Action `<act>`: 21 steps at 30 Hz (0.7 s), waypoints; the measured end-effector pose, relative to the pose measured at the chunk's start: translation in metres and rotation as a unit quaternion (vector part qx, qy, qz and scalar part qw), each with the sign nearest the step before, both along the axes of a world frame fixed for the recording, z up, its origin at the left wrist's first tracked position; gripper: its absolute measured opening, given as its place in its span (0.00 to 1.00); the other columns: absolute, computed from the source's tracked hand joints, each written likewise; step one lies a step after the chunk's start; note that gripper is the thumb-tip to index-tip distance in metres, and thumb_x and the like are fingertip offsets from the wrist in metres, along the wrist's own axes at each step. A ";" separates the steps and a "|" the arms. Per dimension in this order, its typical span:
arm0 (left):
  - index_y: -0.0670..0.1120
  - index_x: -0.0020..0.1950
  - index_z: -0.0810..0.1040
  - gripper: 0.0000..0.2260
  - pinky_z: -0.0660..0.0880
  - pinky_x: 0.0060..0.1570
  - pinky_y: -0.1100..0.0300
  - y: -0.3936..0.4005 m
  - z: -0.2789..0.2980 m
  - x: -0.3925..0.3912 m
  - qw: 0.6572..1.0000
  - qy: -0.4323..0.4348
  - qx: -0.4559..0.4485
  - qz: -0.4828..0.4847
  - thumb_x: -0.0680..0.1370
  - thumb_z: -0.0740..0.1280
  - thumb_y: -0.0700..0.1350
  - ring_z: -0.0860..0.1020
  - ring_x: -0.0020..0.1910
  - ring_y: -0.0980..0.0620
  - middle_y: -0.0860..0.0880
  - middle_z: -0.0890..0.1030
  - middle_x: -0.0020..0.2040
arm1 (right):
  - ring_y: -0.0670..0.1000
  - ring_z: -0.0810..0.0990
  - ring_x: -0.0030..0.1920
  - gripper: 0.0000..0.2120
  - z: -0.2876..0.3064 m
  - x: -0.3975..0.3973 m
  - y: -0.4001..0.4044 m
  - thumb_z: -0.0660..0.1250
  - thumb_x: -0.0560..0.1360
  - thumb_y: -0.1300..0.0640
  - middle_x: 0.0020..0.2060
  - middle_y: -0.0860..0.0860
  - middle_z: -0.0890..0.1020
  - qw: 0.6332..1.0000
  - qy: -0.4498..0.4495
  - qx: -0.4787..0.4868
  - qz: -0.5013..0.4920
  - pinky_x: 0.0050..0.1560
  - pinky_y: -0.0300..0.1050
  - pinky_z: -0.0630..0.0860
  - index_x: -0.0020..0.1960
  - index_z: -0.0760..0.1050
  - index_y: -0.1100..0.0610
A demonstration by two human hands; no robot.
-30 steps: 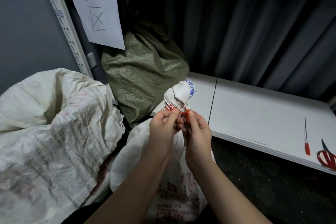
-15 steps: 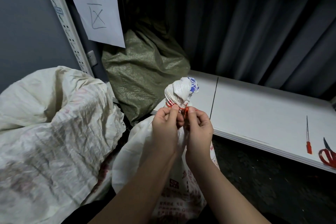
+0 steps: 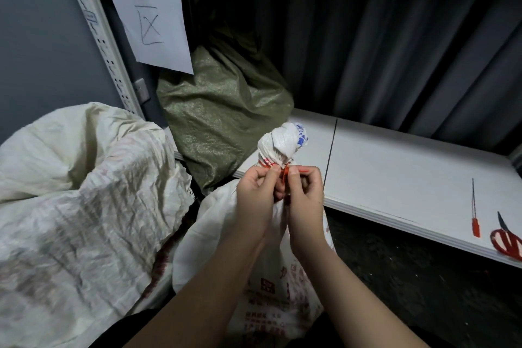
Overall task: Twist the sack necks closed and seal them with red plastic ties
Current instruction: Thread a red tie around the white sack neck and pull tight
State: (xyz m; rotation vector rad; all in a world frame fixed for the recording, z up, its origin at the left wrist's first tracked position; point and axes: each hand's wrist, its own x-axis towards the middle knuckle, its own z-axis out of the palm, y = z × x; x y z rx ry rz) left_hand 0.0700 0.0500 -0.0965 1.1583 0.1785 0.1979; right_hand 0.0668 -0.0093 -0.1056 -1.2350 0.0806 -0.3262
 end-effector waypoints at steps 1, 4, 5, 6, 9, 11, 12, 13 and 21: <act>0.41 0.34 0.70 0.13 0.70 0.29 0.67 0.003 0.000 0.001 1.000 0.002 0.002 -0.009 0.79 0.62 0.36 0.69 0.23 0.59 0.50 0.71 0.25 | 0.42 0.74 0.33 0.05 0.001 0.002 -0.004 0.60 0.80 0.62 0.34 0.50 0.75 0.999 0.001 -0.037 0.012 0.36 0.35 0.72 0.45 0.69 0.58; 0.41 0.33 0.71 0.14 0.71 0.28 0.68 0.009 0.003 0.001 0.999 0.023 -0.002 -0.030 0.79 0.63 0.36 0.69 0.23 0.59 0.50 0.71 0.25 | 0.44 0.73 0.35 0.06 0.002 0.004 -0.015 0.61 0.79 0.62 0.36 0.49 0.75 0.992 -0.010 -0.119 0.044 0.39 0.37 0.71 0.44 0.69 0.56; 0.42 0.33 0.71 0.14 0.71 0.27 0.69 0.010 0.005 0.000 0.999 0.031 -0.001 -0.034 0.79 0.63 0.37 0.69 0.23 0.59 0.50 0.71 0.25 | 0.44 0.72 0.35 0.07 0.002 0.004 -0.017 0.62 0.79 0.62 0.34 0.49 0.74 0.990 -0.012 -0.135 0.047 0.38 0.37 0.70 0.42 0.69 0.56; 0.42 0.33 0.71 0.14 0.70 0.27 0.68 0.012 0.007 -0.001 0.998 0.040 -0.003 -0.041 0.79 0.63 0.37 0.69 0.23 0.59 0.50 0.71 0.25 | 0.44 0.72 0.34 0.09 0.002 0.005 -0.019 0.62 0.79 0.61 0.33 0.49 0.74 0.986 -0.016 -0.158 0.045 0.38 0.38 0.70 0.40 0.70 0.55; 0.43 0.35 0.73 0.12 0.71 0.29 0.66 0.019 0.011 -0.001 0.995 0.071 -0.014 -0.071 0.79 0.64 0.40 0.69 0.22 0.59 0.51 0.72 0.25 | 0.45 0.72 0.37 0.12 0.003 0.012 -0.031 0.64 0.78 0.58 0.35 0.48 0.73 0.950 -0.049 -0.303 0.054 0.42 0.40 0.68 0.36 0.71 0.53; 0.43 0.37 0.72 0.11 0.72 0.30 0.64 0.024 0.014 -0.001 0.993 0.083 0.014 -0.085 0.79 0.64 0.41 0.71 0.21 0.59 0.51 0.73 0.24 | 0.44 0.72 0.39 0.11 0.006 0.017 -0.039 0.63 0.78 0.56 0.37 0.47 0.73 0.909 -0.075 -0.401 0.081 0.43 0.40 0.68 0.37 0.72 0.53; 0.43 0.38 0.71 0.10 0.73 0.29 0.63 0.025 0.016 -0.001 0.992 0.083 0.040 -0.090 0.80 0.63 0.42 0.72 0.21 0.59 0.51 0.75 0.24 | 0.43 0.72 0.40 0.10 0.007 0.019 -0.042 0.62 0.78 0.54 0.37 0.46 0.73 0.896 -0.084 -0.425 0.096 0.42 0.40 0.68 0.38 0.73 0.53; 0.43 0.39 0.70 0.10 0.73 0.28 0.63 0.026 0.016 0.000 0.990 0.081 0.067 -0.091 0.80 0.63 0.42 0.74 0.21 0.57 0.50 0.76 0.24 | 0.43 0.72 0.39 0.10 0.009 0.020 -0.044 0.62 0.78 0.53 0.37 0.46 0.72 0.891 -0.089 -0.432 0.107 0.42 0.38 0.67 0.38 0.73 0.53; 0.50 0.44 0.72 0.22 0.70 0.50 0.61 0.024 0.000 -0.013 0.906 -0.029 0.422 -0.001 0.65 0.60 0.67 0.73 0.48 0.53 0.56 0.72 0.45 | 0.48 0.72 0.44 0.12 0.007 0.019 -0.038 0.60 0.78 0.57 0.41 0.51 0.72 0.911 -0.082 -0.395 0.088 0.47 0.37 0.68 0.39 0.72 0.62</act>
